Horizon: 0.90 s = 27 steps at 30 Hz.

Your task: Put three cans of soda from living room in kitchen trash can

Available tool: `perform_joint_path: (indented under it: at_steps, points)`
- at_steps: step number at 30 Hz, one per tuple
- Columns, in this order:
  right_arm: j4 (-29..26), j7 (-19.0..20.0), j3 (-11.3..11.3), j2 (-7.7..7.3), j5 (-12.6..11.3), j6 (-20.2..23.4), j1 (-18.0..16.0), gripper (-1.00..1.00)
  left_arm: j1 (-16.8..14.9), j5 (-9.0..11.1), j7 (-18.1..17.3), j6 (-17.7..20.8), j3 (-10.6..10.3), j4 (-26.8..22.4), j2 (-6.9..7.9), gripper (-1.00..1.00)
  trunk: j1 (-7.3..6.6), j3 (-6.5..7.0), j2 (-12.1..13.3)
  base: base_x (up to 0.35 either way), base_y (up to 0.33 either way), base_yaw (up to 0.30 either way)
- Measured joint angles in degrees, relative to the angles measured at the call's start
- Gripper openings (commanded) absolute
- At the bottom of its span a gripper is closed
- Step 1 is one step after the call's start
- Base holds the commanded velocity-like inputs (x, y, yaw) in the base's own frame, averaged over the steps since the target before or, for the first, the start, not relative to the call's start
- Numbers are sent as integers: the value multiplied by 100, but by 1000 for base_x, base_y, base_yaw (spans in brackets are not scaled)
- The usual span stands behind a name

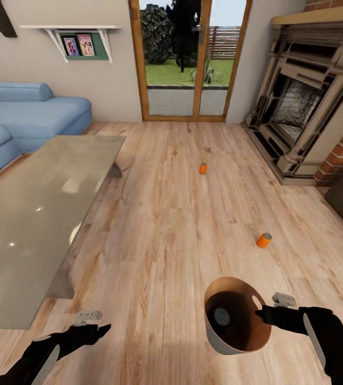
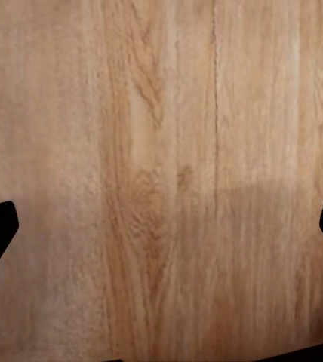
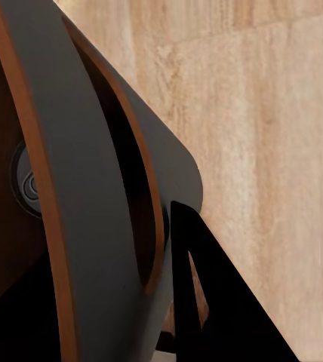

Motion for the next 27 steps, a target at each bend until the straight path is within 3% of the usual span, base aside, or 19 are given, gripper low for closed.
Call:
perform_joint_path:
  at_steps: [27]
  points:
    - [0, -17, 1, 11, 21, -3, 0, -100, 0, 0, 0, -5, 1, 8, 0, 100, 0, 198, 0, 143, -315, -183]
